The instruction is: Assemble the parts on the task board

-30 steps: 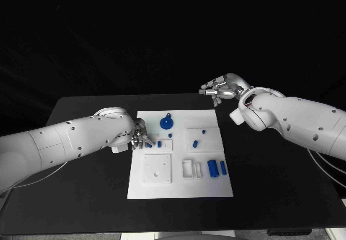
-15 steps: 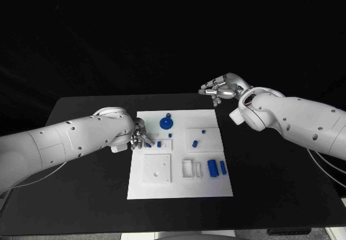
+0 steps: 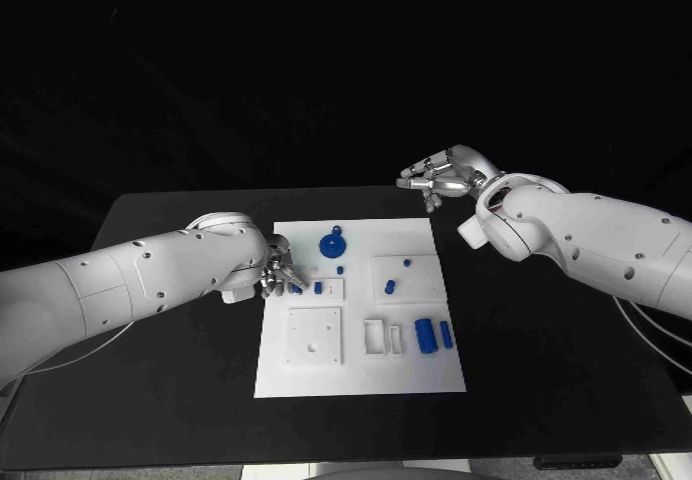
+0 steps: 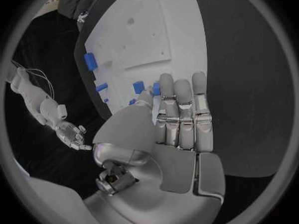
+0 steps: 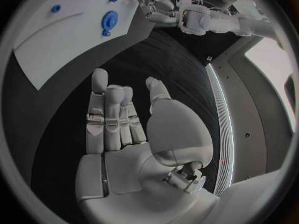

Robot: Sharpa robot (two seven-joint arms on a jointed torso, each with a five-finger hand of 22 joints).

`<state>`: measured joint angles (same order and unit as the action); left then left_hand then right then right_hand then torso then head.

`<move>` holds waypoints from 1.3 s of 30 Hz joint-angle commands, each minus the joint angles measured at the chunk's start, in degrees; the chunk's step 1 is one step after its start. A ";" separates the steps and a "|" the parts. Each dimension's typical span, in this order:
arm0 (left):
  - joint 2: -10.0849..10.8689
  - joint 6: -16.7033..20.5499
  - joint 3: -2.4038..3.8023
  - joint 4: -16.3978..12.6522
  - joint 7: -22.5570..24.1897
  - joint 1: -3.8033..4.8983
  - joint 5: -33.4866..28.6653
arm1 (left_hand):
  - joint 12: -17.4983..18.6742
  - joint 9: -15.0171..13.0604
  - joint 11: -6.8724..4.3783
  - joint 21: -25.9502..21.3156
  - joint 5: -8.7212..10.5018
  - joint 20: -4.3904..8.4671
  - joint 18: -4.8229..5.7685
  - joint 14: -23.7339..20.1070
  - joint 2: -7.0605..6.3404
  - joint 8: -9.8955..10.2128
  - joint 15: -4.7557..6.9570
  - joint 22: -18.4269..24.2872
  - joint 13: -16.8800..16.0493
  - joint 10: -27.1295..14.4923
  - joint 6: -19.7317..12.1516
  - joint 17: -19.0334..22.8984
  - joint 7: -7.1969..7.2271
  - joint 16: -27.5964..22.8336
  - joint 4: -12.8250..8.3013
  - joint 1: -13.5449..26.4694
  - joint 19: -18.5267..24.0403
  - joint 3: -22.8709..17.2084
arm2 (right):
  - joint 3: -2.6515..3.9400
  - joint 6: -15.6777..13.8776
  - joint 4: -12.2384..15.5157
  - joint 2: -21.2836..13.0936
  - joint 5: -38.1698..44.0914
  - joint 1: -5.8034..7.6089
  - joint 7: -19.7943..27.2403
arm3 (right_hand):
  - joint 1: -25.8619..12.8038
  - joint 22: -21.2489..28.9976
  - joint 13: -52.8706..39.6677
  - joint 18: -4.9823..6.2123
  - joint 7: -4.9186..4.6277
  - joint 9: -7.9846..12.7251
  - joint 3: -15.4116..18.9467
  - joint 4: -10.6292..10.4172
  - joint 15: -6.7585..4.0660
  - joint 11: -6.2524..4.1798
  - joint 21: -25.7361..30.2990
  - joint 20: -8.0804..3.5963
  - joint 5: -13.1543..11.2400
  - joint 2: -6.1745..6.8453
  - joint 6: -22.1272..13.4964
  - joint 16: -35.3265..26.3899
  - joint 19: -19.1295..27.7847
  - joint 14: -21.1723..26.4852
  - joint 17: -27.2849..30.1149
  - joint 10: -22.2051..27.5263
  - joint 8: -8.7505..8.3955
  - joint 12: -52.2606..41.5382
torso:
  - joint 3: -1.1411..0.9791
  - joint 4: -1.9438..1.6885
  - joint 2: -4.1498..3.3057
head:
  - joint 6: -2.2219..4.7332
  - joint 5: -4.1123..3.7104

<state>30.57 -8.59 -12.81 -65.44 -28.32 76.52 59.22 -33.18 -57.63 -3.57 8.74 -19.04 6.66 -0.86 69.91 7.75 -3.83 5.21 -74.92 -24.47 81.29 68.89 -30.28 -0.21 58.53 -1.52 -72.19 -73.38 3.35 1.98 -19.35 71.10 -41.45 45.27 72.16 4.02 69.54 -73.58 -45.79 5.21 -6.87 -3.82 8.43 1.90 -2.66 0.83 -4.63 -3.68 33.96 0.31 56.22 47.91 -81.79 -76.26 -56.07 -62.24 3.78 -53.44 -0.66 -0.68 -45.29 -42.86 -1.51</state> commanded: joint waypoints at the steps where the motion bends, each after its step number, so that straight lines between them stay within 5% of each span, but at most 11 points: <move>1: -0.10 -1.05 -0.07 0.15 0.03 -0.08 0.77 | -0.36 0.02 -0.33 0.28 -0.25 -0.15 0.86 0.26 1.39 -0.14 0.18 -1.16 -0.09 0.04 0.35 -0.09 0.63 0.39 -4.91 -1.33 0.42 -4.62 | 0.02 0.89 0.02 0.07 0.09 -0.03 0.27 | -0.60 0.08 -0.07 -0.08 -0.14 0.05 0.14 -0.29 0.06 0.25 0.35 0.06 0.10 -0.18 -0.36 0.21 -0.04 0.21 0.08 0.14 -0.16 -0.13 | 0.00 0.00 0.00 | -0.04 -0.02; 39: -0.43 -0.83 -0.20 -0.15 -0.49 -0.41 0.85 | -0.49 0.16 -0.38 0.69 -0.20 -0.09 0.85 0.46 1.69 -0.19 0.25 -1.14 -0.12 0.22 0.40 -0.13 0.66 0.50 -5.44 -0.94 0.42 -4.45 | 0.02 1.22 0.01 0.01 0.09 -0.03 0.23 | -0.60 0.08 -0.07 -0.08 -0.14 0.05 0.14 -0.29 0.06 0.25 0.35 0.06 0.10 -0.18 -0.36 0.21 -0.04 0.21 0.08 0.14 -0.16 -0.13 | 0.03 0.01 -0.02 | -0.32 -0.04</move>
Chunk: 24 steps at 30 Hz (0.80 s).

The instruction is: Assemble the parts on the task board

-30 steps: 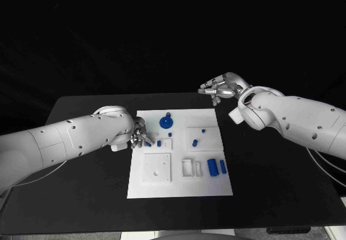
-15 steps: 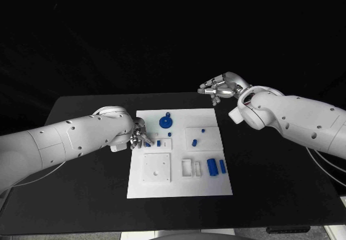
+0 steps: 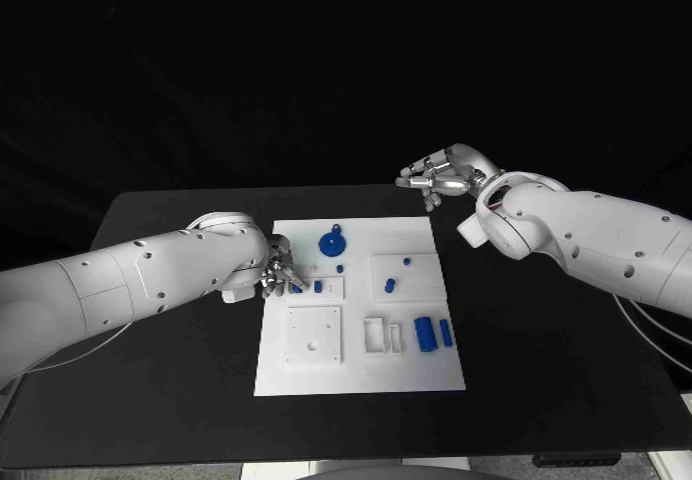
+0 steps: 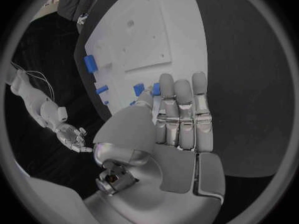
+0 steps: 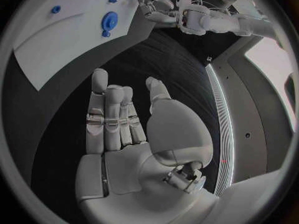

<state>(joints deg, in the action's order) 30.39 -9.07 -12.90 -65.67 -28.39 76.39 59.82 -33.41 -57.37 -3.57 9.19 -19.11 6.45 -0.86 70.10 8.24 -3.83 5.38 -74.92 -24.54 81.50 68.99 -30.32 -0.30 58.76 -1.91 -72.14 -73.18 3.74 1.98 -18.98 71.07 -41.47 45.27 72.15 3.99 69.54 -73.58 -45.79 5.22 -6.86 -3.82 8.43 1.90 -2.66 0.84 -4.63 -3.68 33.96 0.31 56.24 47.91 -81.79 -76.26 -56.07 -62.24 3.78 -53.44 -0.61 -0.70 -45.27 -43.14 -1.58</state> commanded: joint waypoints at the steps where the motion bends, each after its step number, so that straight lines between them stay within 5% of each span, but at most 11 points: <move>1: -0.31 -0.27 -0.11 0.16 -0.48 -0.34 0.35 | -0.27 -0.15 -0.40 0.28 -0.10 0.16 0.85 0.35 1.20 -0.19 0.11 -1.13 -0.06 0.03 0.30 -0.11 0.76 0.31 -5.01 -0.96 0.16 -4.79 | 0.02 0.85 0.05 0.02 0.09 -0.03 0.27 | -0.60 0.08 -0.07 -0.08 -0.16 0.05 0.13 -0.29 0.07 0.25 0.35 0.06 0.10 -0.18 -0.38 0.21 -0.04 0.21 0.08 0.14 -0.16 -0.13 | -0.02 0.04 -0.03 | -0.05 0.01; 15: -0.81 0.40 -0.15 0.34 -0.91 -0.79 1.08 | -0.22 -0.47 -0.64 0.40 -0.56 0.28 0.86 0.77 0.85 -0.39 0.29 -1.07 0.00 0.67 1.35 -0.28 1.18 0.57 -4.34 -0.16 -0.18 -4.21 | 0.02 0.85 0.06 -0.05 0.09 -0.04 0.28 | -0.60 0.12 -0.05 -0.08 -0.19 0.06 0.19 -0.29 0.07 0.28 0.37 0.08 0.11 -0.20 -0.47 0.19 0.01 0.24 0.10 0.17 -0.17 -0.12 | -0.11 0.02 0.00 | -0.32 -0.27; 24: -1.01 0.45 -0.19 0.46 -0.84 -0.94 0.98 | 0.16 -1.22 -0.86 0.13 -0.17 0.24 0.86 0.94 -0.78 -0.26 0.33 -1.00 0.03 1.13 2.26 -0.47 1.67 0.49 -1.63 0.91 -0.40 -2.61 | 0.02 0.83 -0.07 0.03 0.08 -0.11 0.32 | -0.60 0.12 -0.05 -0.08 -0.19 0.06 0.19 -0.29 0.07 0.28 0.37 0.08 0.11 -0.20 -0.47 0.19 0.01 0.24 0.10 0.17 -0.17 -0.12 | -0.10 0.02 0.01 | -0.37 -0.43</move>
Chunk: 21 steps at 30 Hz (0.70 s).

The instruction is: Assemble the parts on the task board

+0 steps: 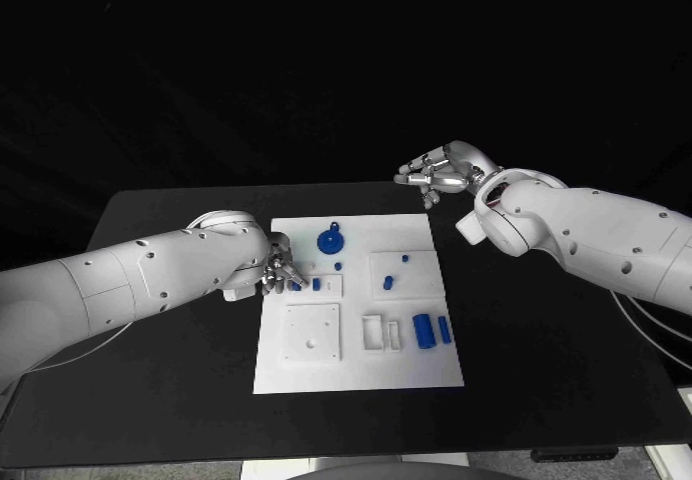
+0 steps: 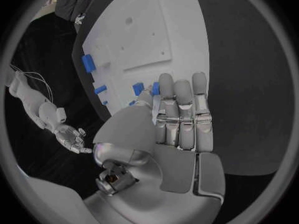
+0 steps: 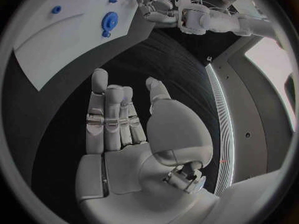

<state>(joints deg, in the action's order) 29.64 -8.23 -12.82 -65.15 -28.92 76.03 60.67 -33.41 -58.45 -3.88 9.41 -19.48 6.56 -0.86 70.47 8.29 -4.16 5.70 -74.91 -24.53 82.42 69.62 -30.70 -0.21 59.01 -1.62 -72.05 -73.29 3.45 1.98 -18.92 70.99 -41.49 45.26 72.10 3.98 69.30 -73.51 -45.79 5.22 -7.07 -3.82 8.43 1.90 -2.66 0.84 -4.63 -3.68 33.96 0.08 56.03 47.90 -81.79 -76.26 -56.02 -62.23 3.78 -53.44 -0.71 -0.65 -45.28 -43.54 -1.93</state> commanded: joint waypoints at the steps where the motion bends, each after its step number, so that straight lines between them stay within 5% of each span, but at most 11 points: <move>1: -0.27 -0.30 -0.29 -0.02 -0.31 -0.61 0.13 | 0.18 -0.20 -0.56 -0.16 0.99 0.12 0.86 0.58 -1.19 0.08 0.01 -1.00 0.00 0.21 1.70 -0.10 1.65 0.22 -1.14 1.23 -0.32 -1.80 | 0.02 0.76 0.01 0.05 0.08 -0.06 0.34 | -0.37 0.05 -0.05 -0.09 0.03 0.06 0.19 -0.29 0.07 0.28 0.37 0.08 0.11 0.04 -0.25 0.19 0.01 0.24 0.05 0.17 -0.17 -0.12 | 0.02 -0.02 0.03 | 0.02 -0.07; 9: -0.28 0.57 -0.32 0.37 -0.53 -0.70 0.11 | 0.14 -0.44 -0.56 -0.64 3.53 0.07 0.86 0.51 -3.28 0.14 0.00 -0.92 -0.18 0.08 1.90 -0.15 1.80 0.09 2.35 4.10 -0.49 1.20 | 0.02 0.73 -0.01 0.01 0.08 -0.10 0.34 | -0.37 0.05 -0.05 -0.09 0.03 0.06 0.19 -0.29 0.07 0.28 0.37 0.08 0.11 0.04 -0.25 0.19 0.01 0.24 0.05 0.17 -0.17 -0.12 | 0.07 -0.03 0.03 | 0.03 -0.14; 21: -0.11 1.57 -0.32 0.80 -1.15 -0.72 0.12 | -0.02 -0.22 -0.43 -1.09 5.52 -0.01 0.86 0.33 -4.66 0.13 -0.08 -0.93 -0.35 -0.28 1.89 -0.09 1.60 -0.18 4.27 6.07 -0.54 2.94 | 0.02 0.74 -0.10 0.06 0.06 -0.17 0.39 | -0.37 0.05 -0.05 -0.09 0.03 0.06 0.19 -0.29 0.07 0.28 0.37 0.08 0.11 0.04 -0.25 0.19 0.01 0.24 0.05 0.17 -0.17 -0.12 | 0.06 -0.03 0.02 | -0.01 -0.11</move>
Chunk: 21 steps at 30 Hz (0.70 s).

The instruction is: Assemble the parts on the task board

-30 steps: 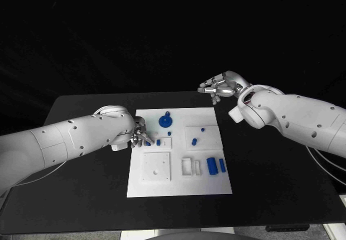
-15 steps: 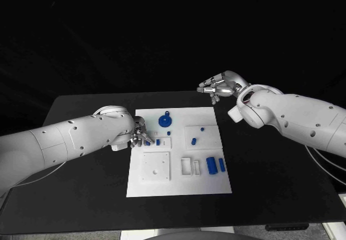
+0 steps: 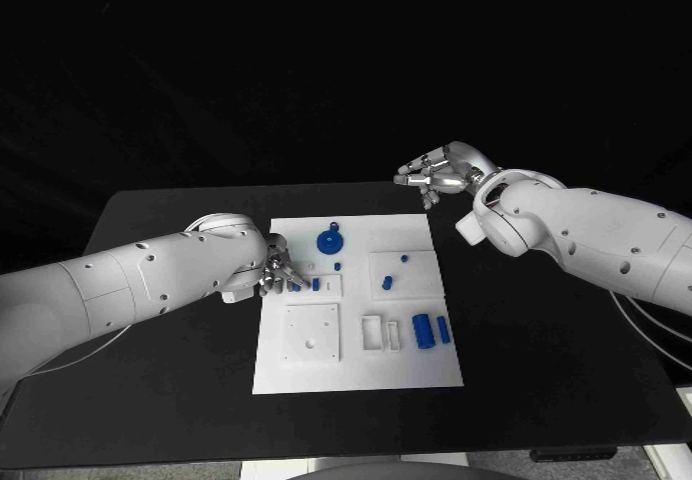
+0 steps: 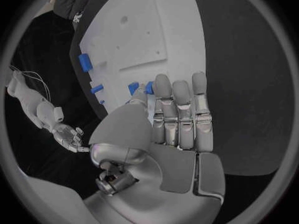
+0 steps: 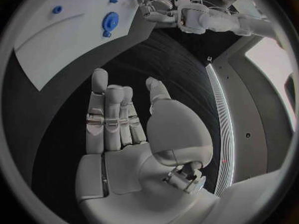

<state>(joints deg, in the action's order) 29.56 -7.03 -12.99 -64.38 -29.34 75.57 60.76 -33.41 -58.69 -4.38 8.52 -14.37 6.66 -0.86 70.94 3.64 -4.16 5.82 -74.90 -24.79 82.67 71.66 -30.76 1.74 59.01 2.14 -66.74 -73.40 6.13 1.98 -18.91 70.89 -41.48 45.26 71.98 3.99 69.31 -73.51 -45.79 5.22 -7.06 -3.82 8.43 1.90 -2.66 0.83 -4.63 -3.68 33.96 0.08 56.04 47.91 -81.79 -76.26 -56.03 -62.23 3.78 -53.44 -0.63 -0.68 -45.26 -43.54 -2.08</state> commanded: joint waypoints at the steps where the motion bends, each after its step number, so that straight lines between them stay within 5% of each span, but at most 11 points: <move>1: 0.01 0.46 -0.14 0.07 -0.81 -0.25 0.03 | -0.04 0.00 0.08 -0.24 0.81 -0.12 0.86 -0.15 -0.25 0.11 -0.22 -0.95 -0.11 -0.57 -0.15 -0.03 -0.36 -0.19 0.74 1.07 -0.44 0.46 | 0.02 0.73 0.01 0.05 0.06 -0.06 0.38 | -0.38 0.06 -0.05 -0.08 0.02 0.06 0.19 -0.29 0.07 0.28 0.36 0.08 0.11 0.03 -0.26 0.19 0.01 0.24 0.05 0.17 -0.17 -0.12 | 0.00 0.01 0.00 | -0.01 0.03; 4: 0.18 0.70 -0.14 0.18 -1.02 -0.25 0.09 | -0.15 -0.19 0.17 -0.41 3.72 -0.17 0.86 -0.22 -0.71 0.08 -0.28 -0.96 -0.17 -0.72 -0.16 0.00 -0.50 -0.28 1.46 1.87 -0.43 0.67 | 0.02 0.72 0.00 0.02 0.06 -0.08 0.39 | -0.38 0.06 -0.05 -0.08 0.02 0.06 0.19 -0.29 0.07 0.28 0.36 0.08 0.11 0.03 -0.26 0.19 0.01 0.24 0.05 0.17 -0.17 -0.12 | -0.02 0.04 -0.01 | -0.01 0.01; 10: 0.66 1.58 -0.12 0.43 -1.26 -0.25 0.05 | -0.25 0.41 0.59 -1.06 4.09 -0.48 0.86 -0.98 -1.78 0.41 -0.63 -0.97 -0.19 -1.67 -1.41 0.08 -1.03 -0.43 2.39 2.53 0.07 0.12 | 0.02 0.66 -0.01 -0.01 0.05 -0.12 0.40 | -0.44 0.15 0.00 -0.08 -0.01 0.06 0.19 -0.37 0.09 0.29 0.38 0.08 0.17 0.06 -0.37 0.14 0.03 0.26 0.11 0.18 -0.18 -0.09 | -0.02 0.02 -0.02 | 0.07 -0.11; 15: 0.93 2.15 -0.10 0.65 -1.26 -0.25 -1.07 | -0.82 13.15 1.95 -2.10 7.82 -1.12 0.84 -2.69 -3.75 0.06 -1.50 -0.89 -0.31 -3.80 -6.87 0.52 -3.30 -0.17 4.35 3.42 0.87 -1.44 | 0.02 0.62 -0.02 -0.01 0.04 -0.15 0.42 | -0.44 0.15 0.00 -0.08 -0.01 0.06 0.19 -0.37 0.09 0.29 0.38 0.08 0.17 0.06 -0.37 0.14 0.03 0.26 0.11 0.18 -0.18 -0.09 | -0.02 0.02 -0.01 | 0.08 -0.12; 17: 1.02 2.31 -0.10 0.67 -1.22 -0.25 -1.60 | -1.33 21.60 2.38 -2.43 8.18 -1.36 0.61 -2.82 -5.00 -0.42 -1.72 -0.94 -0.20 -4.05 -9.01 0.93 -4.20 0.19 5.31 3.50 0.70 -2.93 | 0.02 0.60 -0.04 -0.02 0.03 -0.15 0.42 | -0.44 0.15 0.00 -0.08 -0.01 0.06 0.19 -0.37 0.09 0.29 0.38 0.08 0.17 0.06 -0.37 0.14 0.03 0.26 0.11 0.18 -0.18 -0.09 | -0.01 0.06 0.00 | 0.07 -0.08; 21: 1.28 2.83 -0.08 0.65 -1.13 -0.25 -2.54 | -2.11 33.55 2.60 -3.12 8.61 -1.60 0.35 -2.98 -6.52 -4.33 -1.89 -1.04 0.47 -4.35 -10.70 2.00 -4.74 0.94 6.37 3.47 0.35 -4.34 | 0.02 0.62 -0.03 -0.03 0.01 -0.17 0.42 | -0.44 0.15 0.00 -0.08 -0.01 0.06 0.19 -0.37 0.09 0.29 0.38 0.08 0.17 0.06 -0.37 0.14 0.03 0.26 0.11 0.18 -0.18 -0.09 | -0.03 0.00 -0.01 | 0.07 -0.11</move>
<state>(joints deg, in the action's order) 30.72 -4.97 -12.86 -63.76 -29.86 75.67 59.56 -35.12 -42.42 -1.83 5.59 -5.92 5.41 -0.86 68.35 -2.27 -7.70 4.07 -74.93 -24.42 78.49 61.37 -28.90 -3.17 59.78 8.51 -63.17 -73.00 2.04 1.98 -18.91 70.81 -41.52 45.24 71.86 4.02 69.31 -73.42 -45.79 5.22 -6.97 -3.82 8.59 1.74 -2.66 0.83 -4.63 -3.68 33.96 0.08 56.12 47.91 -81.79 -76.26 -55.97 -62.23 3.78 -53.44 -0.65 -0.65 -45.26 -43.46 -2.18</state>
